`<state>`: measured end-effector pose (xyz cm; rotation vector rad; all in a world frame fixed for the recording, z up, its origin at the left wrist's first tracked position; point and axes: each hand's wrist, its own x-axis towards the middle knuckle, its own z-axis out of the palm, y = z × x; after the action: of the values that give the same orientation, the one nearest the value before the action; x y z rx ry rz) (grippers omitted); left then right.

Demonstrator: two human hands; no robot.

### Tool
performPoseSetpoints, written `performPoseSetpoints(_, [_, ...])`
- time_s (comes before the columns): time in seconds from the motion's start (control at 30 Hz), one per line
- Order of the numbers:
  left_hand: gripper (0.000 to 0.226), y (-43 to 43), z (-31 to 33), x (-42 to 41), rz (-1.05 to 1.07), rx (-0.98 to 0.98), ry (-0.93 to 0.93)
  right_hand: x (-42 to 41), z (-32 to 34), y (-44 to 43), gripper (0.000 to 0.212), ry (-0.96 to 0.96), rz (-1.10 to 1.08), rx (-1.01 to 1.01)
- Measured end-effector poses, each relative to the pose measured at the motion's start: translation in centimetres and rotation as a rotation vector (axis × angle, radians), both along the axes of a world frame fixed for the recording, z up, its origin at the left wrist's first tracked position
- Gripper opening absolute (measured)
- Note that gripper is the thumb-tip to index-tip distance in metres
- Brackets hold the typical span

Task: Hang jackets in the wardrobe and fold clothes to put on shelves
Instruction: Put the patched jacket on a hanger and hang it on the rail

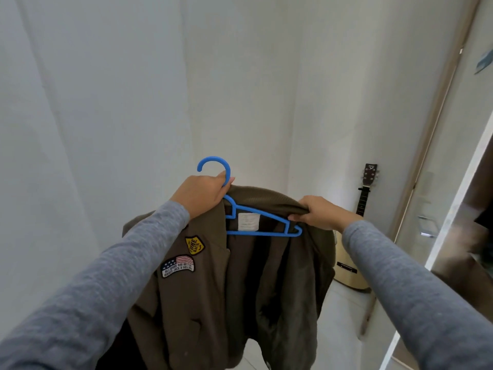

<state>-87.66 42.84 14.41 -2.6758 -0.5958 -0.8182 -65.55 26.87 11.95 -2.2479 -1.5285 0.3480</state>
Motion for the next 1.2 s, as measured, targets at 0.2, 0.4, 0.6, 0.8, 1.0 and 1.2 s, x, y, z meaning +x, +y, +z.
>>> performPoseSetpoints(0.2, [0.026, -1.8, 0.0, 1.6, -0.024, 0.163, 0.069, -0.2, -2.2, 1.2, 0.007, -0.016, -0.312, 0.223])
performPoseSetpoints(0.4, [0.02, -2.0, -1.5, 4.1, 0.101, 0.056, 0.05, -2.5, 0.7, 1.6, 0.014, -0.259, -0.41, 0.398])
performPoseSetpoints(0.6, [0.019, -2.0, -0.8, 5.1, 0.148, -0.173, -0.168, -5.1, -1.1, 2.9, 0.027, 0.1, -0.08, 0.378])
performPoseSetpoints(0.8, [0.033, -1.3, -0.1, 3.8, 0.091, -0.233, -0.341, -3.3, -1.9, 0.4, 0.039, 0.464, 0.217, 0.353])
performPoseSetpoints(1.0, [0.036, -1.0, 1.5, 2.9, -0.009, -0.222, -0.476, -1.2, -2.2, 1.3, 0.026, -0.154, -0.148, 0.794])
performPoseSetpoints(1.2, [0.032, -0.1, 2.2, 1.7, -0.015, -0.256, -0.577, -0.3, -5.0, 1.1, 0.056, 0.087, -0.276, 0.913])
